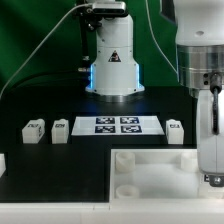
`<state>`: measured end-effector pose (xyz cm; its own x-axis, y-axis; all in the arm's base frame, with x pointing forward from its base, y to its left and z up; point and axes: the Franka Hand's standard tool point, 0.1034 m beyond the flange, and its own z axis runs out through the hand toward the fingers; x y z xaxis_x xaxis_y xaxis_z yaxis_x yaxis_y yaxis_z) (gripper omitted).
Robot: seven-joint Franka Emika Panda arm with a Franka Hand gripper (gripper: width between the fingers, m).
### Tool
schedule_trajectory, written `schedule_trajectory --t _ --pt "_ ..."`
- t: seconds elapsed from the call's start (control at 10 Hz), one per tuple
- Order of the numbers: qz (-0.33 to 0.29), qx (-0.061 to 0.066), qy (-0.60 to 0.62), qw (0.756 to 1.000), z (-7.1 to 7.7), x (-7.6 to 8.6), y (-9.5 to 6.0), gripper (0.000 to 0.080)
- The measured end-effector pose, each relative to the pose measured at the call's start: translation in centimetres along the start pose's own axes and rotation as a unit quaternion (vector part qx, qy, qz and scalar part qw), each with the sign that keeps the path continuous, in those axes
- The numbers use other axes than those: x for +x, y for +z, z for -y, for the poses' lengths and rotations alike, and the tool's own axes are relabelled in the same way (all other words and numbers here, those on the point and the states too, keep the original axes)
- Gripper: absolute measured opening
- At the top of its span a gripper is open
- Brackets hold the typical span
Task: Assemble one leg
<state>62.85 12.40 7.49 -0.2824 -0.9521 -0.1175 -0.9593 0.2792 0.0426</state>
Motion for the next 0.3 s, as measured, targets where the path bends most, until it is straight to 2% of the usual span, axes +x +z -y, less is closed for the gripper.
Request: schedule_trajectory --t 0.1,0.3 --pt "0.005 0.005 -0.003 1.0 0.01 -0.66 -0.85 0.0647" --pt "0.005 0.005 -0.004 1.0 0.02 -0.73 -0.87 0.0648"
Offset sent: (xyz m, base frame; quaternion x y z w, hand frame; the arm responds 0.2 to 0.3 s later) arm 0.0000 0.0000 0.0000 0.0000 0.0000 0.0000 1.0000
